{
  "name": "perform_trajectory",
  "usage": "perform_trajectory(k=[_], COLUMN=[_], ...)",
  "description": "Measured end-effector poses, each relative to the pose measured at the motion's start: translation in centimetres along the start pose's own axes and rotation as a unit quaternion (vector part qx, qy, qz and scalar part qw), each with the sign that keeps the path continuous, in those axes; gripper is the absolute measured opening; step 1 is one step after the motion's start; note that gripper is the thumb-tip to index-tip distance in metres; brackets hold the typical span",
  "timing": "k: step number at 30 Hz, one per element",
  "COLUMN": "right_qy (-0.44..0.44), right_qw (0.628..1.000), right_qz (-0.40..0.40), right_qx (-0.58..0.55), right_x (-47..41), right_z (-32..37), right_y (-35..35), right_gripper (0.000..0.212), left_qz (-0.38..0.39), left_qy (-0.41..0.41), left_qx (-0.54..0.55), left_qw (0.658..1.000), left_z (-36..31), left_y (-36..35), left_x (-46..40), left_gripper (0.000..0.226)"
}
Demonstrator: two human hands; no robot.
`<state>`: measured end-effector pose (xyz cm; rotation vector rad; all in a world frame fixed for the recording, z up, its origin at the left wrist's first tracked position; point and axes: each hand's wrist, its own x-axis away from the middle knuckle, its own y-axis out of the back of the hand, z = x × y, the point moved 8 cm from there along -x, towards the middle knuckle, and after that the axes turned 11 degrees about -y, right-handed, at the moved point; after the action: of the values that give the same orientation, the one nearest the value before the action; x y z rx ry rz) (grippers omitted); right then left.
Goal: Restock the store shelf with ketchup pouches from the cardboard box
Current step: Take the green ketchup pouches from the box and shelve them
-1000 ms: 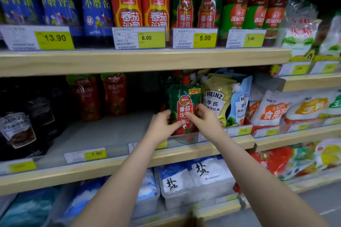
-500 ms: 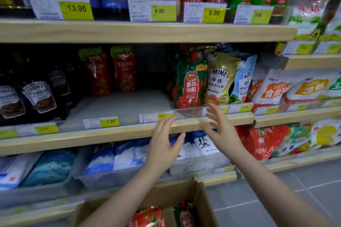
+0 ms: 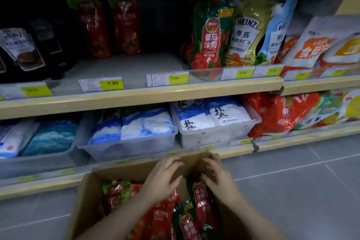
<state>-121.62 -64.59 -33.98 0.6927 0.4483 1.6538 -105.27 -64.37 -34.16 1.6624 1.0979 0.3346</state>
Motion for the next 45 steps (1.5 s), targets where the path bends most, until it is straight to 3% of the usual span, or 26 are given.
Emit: perform_trajectory(k=[2, 5, 8, 11, 17, 22, 25, 28, 32, 36, 40, 42, 43, 45], right_qy=[-0.009, -0.028, -0.065, -0.088, -0.124, -0.101, -0.116, -0.127, -0.112, -0.061, -0.020, 0.008, 0.022, 0.038], right_qw=[1.000, 0.998, 0.993, 0.987, 0.964, 0.955, 0.967, 0.975, 0.979, 0.985, 0.986, 0.986, 0.985, 0.983], right_qz=[0.011, 0.053, 0.092, 0.125, 0.206, 0.212, 0.199, 0.181, 0.159, 0.137, 0.140, 0.135, 0.140, 0.138], right_qx=[0.022, 0.030, 0.043, 0.051, 0.118, 0.180, 0.105, 0.019, -0.054, -0.083, -0.090, -0.095, -0.101, -0.113], right_x=[-0.1, -0.3, -0.1, 0.3, 0.0, -0.5, -0.6, -0.5, -0.2, 0.0, 0.0, -0.4, -0.7, -1.4], right_z=[-1.2, -2.6, -4.7, -6.3, -8.3, -8.4, -8.0, -7.3, -5.5, -2.5, 1.2, 3.9, 5.4, 8.3], right_y=[-2.4, -5.5, -8.2, -10.5, -13.9, -14.5, -13.8, -12.5, -10.2, -8.2, -7.1, -6.0, -5.5, -3.9], right_gripper=[0.050, 0.050, 0.052, 0.051, 0.051, 0.031, 0.002, 0.019, 0.012, 0.023, 0.025, 0.014, 0.005, 0.009], left_qz=[-0.005, 0.061, 0.161, 0.187, 0.179, 0.180, 0.178, 0.177, 0.176, 0.200, 0.178, 0.144, 0.127, 0.096], left_qy=[-0.030, -0.013, 0.044, 0.046, 0.053, 0.058, 0.057, 0.050, 0.051, 0.069, 0.119, 0.144, 0.153, 0.172], left_qx=[-0.017, -0.032, -0.035, -0.050, -0.048, -0.044, -0.047, -0.054, -0.042, -0.019, 0.067, 0.118, 0.148, 0.218], left_qw=[0.999, 0.998, 0.985, 0.980, 0.981, 0.981, 0.981, 0.981, 0.982, 0.977, 0.975, 0.972, 0.969, 0.956], left_z=[-0.3, 1.2, 4.7, 6.1, 6.8, 6.7, 6.9, 6.8, 6.5, 6.0, 5.5, 5.3, 5.0, 4.3], left_y=[-1.6, -4.9, -7.8, -9.0, -9.4, -9.4, -9.6, -9.7, -9.6, -8.8, -5.5, -2.7, -1.3, 1.2], left_x=[1.6, 4.8, 8.7, 10.8, 11.1, 11.2, 11.2, 11.2, 11.0, 9.9, 7.4, 5.8, 4.9, 3.5], left_gripper=[0.033, 0.035, 0.055, 0.066, 0.070, 0.069, 0.069, 0.068, 0.069, 0.069, 0.082, 0.087, 0.085, 0.072])
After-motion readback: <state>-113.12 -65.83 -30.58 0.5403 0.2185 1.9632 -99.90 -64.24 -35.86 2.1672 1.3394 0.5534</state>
